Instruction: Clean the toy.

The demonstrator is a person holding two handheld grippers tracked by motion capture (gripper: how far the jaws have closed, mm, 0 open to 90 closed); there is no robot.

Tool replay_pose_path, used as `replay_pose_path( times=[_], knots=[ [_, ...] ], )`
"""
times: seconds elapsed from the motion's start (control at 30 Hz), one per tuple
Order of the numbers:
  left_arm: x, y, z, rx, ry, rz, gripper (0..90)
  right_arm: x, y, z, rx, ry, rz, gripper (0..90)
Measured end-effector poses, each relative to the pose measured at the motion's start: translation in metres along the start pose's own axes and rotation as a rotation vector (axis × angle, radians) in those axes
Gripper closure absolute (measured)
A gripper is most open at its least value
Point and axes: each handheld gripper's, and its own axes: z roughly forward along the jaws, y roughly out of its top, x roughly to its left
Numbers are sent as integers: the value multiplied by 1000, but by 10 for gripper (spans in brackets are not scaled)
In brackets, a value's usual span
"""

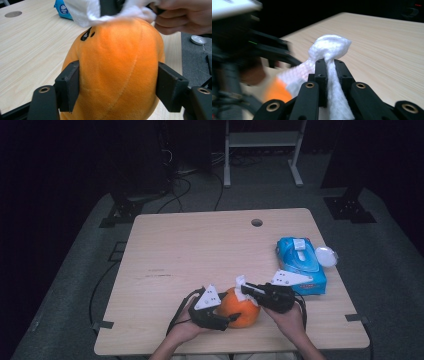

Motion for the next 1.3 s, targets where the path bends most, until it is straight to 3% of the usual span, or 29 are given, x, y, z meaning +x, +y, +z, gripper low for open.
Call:
replay_pose_path(
  times=[0.07, 0.13, 0.2, 0.27, 0.3, 0.33, 0.37, 0.4, 0.47, 0.53, 0.57, 0.67, 0.73, 0.77, 0.8, 0.83, 0.87, 0.9, 0.93, 1.07, 1.1, 1.13, 1.23, 1.3],
  knots=[
    [0, 0, -1, -1, -3, 7, 310, -7, -3, -2, 12, -26, 28, 814],
    [-1, 1, -1, -5, 7, 15, 320, -4, -1, -4, 1, -13, 33, 815],
    [-1, 3, -3, -19, 40, 13, 335, 5, 6, -4, -31, 38, 22, 814],
    [0, 4, -4, -25, 58, 15, 345, 11, 9, -4, -37, 36, -8, 815],
    [3, 4, -8, -23, 94, 13, 347, 9, 9, -4, -39, 30, 0, 816],
    [6, 3, -9, -28, 89, -13, 349, 3, 6, -3, -34, 26, 21, 815],
    [6, 3, -9, -28, 89, -13, 350, -3, 1, -2, -32, 23, 55, 815],
    [12, -1, -11, -41, 82, -68, 350, -10, -4, -2, -26, 9, 87, 815],
    [16, -2, -12, -48, 78, -94, 350, -18, -10, 0, -8, -7, 125, 815],
    [17, -1, -13, -50, 82, -101, 350, -16, -9, 0, -9, -12, 123, 816],
    [19, -2, -14, -56, 84, -123, 350, -13, -6, -1, -17, -6, 115, 816],
    [26, -4, -17, -72, 94, -181, 350, -2, 1, -4, -62, 58, 94, 815],
    [30, -6, -19, -78, 83, -203, 349, 2, 2, 0, -47, 51, 62, 814],
    [31, -6, -20, -84, 88, -211, 349, 0, 0, 2, -46, 48, 72, 813],
    [31, -6, -20, -84, 88, -211, 349, 0, 0, 2, -46, 48, 72, 813],
    [31, -5, -21, -85, 96, -212, 349, -10, -5, 3, -20, 2, 88, 813],
    [31, -4, -23, -89, 101, -212, 349, -10, -5, 3, -20, 2, 88, 813],
    [32, -2, -25, -95, 116, -216, 349, -21, -11, 3, 10, -38, 129, 813],
    [31, -2, -24, -85, 130, -203, 349, -22, -14, 3, -4, -26, 147, 813],
    [27, -2, -18, -68, 138, -188, 333, 4, 2, 4, -55, 58, 60, 812],
    [25, -2, -16, -64, 143, -187, 333, 4, 2, 4, -55, 58, 60, 812],
    [22, 1, -14, -52, 155, -171, 270, 14, 6, 7, -41, 55, -2, 812],
    [21, 1, -12, -62, 140, -153, 165, 2, -3, 10, -22, 26, 30, 811],
    [23, -1, -10, -41, 156, -137, 123, -10, -7, 5, -34, -5, 83, 810]
  ],
)
